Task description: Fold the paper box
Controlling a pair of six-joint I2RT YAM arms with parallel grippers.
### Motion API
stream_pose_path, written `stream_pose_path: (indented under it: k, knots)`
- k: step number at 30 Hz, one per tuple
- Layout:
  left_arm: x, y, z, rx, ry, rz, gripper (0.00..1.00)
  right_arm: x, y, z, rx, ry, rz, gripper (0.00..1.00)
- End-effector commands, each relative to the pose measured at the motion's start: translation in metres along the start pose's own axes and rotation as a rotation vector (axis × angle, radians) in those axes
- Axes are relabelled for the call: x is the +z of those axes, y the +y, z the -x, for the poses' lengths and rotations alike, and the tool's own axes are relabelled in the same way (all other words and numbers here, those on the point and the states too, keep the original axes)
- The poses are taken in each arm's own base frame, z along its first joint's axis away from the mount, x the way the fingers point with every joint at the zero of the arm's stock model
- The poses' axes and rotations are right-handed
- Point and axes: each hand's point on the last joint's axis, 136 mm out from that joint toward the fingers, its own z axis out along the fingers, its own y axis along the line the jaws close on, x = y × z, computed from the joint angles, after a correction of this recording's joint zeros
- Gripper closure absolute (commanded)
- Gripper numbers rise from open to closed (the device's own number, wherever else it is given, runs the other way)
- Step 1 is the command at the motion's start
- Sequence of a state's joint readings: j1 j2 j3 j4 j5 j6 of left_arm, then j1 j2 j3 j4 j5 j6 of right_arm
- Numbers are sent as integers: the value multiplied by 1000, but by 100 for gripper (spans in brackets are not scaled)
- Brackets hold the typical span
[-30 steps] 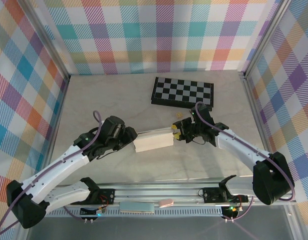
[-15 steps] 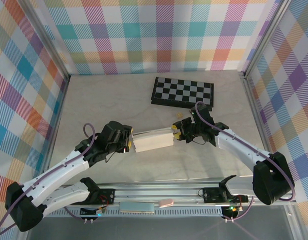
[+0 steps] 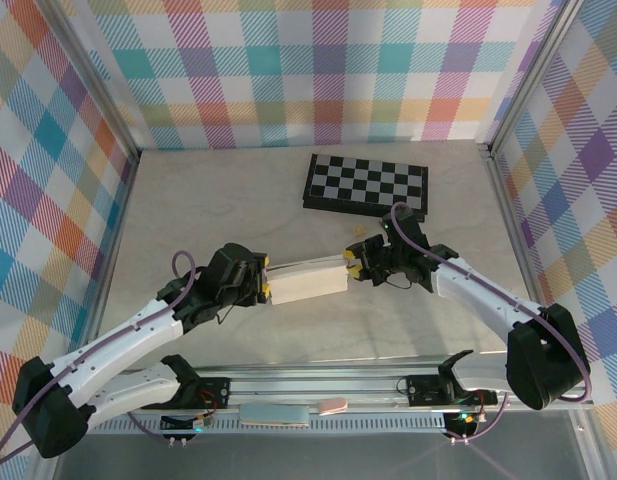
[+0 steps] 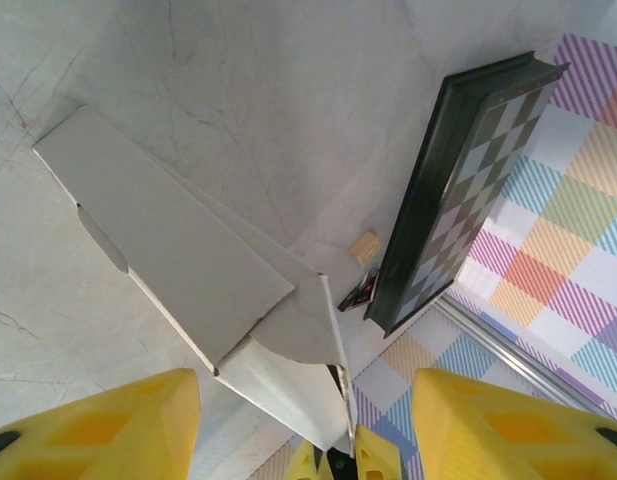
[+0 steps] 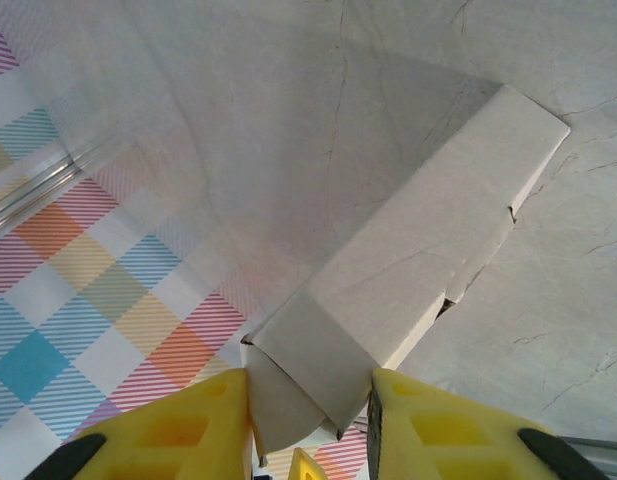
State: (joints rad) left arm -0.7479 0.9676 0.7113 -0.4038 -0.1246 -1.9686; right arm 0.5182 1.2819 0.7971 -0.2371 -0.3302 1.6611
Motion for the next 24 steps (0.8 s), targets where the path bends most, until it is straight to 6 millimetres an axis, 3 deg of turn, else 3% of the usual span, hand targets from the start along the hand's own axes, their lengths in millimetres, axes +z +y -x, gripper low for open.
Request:
stream_pose_path:
  k: [1,5,13,24]
  knots:
    - [9,10,-2,-27,11,17,46,5,-31,11,38,-53,-122,69]
    - [13,11,1,-30,-3,9,52,4,-31,11,37,-53,-122,69]
    - [10,23,13,-32,-35,18,57,4,-33,11,32,-53,-132,70]
    - [16,29,15,-27,-33,27,65,5,-39,13,14,-56,-160,72]
